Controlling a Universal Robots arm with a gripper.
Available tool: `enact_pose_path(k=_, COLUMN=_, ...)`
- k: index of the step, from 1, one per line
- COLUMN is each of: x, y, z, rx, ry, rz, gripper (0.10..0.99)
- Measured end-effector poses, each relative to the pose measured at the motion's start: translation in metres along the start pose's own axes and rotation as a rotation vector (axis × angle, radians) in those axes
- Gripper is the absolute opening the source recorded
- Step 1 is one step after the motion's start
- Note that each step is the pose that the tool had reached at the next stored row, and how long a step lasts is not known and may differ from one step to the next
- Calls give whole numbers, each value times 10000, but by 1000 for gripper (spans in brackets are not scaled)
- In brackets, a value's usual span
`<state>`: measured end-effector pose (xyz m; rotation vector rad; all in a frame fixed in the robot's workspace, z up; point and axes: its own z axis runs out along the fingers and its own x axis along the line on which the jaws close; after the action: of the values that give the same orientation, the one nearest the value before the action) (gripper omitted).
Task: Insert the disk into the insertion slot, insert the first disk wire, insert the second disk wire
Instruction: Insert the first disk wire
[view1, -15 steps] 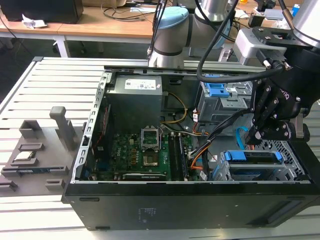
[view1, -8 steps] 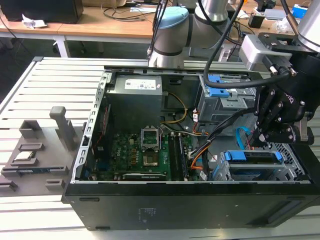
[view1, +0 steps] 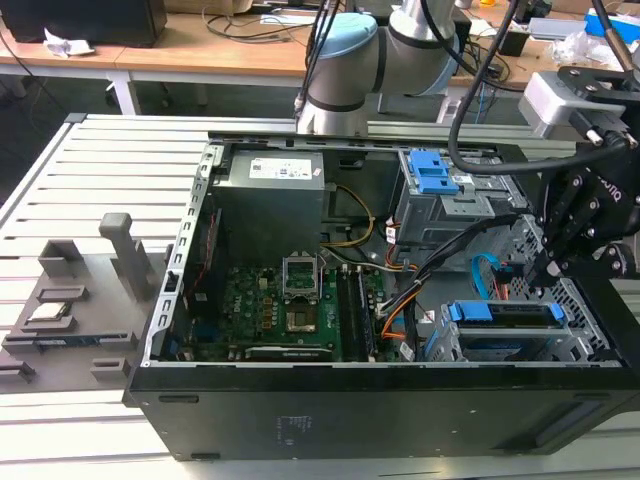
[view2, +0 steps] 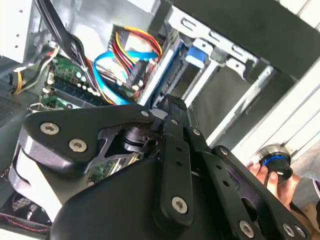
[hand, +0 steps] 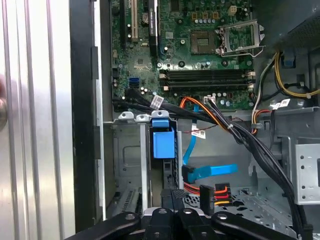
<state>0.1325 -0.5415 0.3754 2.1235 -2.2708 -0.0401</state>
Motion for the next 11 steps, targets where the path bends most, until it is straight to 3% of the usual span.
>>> enact_pose_path(k=4, x=-260, y=-25, z=36, rx=0, ry=1, rz=1, gripper=106)
enact_pose_path(k=11, x=-269, y=-27, z=57, rx=0, ry=2, rz=0, gripper=106)
